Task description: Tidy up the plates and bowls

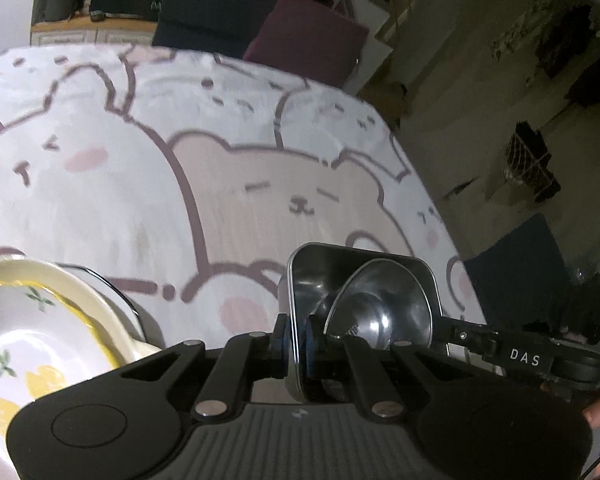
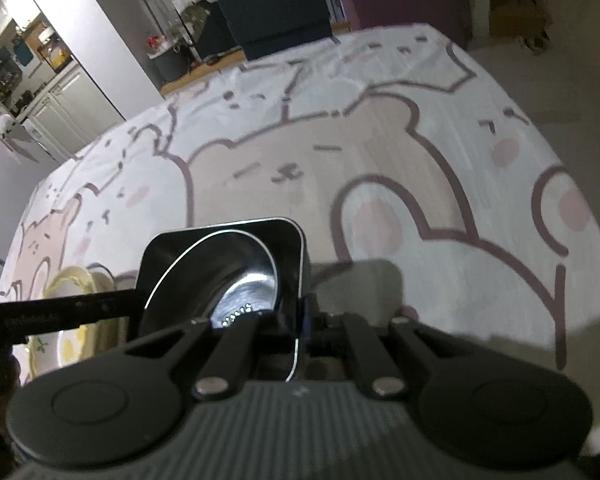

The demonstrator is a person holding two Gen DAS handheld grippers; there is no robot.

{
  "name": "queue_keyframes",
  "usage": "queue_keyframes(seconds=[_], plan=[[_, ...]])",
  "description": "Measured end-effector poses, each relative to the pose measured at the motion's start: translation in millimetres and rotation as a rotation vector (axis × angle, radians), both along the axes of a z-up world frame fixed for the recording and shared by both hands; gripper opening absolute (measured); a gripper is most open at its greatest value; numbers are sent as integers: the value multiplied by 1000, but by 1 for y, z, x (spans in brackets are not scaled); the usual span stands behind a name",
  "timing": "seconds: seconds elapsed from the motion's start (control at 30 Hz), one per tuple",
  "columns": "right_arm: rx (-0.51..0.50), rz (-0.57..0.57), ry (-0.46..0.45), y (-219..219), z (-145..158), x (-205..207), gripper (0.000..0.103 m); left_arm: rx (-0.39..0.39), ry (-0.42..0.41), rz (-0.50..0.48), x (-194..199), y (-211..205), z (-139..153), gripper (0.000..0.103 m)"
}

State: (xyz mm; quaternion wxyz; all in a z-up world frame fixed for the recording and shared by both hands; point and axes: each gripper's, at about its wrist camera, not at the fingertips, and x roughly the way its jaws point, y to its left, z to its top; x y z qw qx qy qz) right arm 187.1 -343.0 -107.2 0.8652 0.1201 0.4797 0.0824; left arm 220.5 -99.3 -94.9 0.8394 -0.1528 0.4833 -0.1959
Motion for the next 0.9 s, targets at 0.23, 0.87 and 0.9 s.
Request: queue_keyframes(seconds=[0.23, 0.87, 0.9], plan=[[44, 35, -78, 27, 30, 0, 5, -29, -68, 71, -10, 39, 34, 8], [128, 205, -138, 143, 52, 10, 6, -83, -97, 285, -48, 160, 52, 8], [132, 212, -136, 148, 51, 10, 6, -88, -93, 294, -51, 166, 51, 8]])
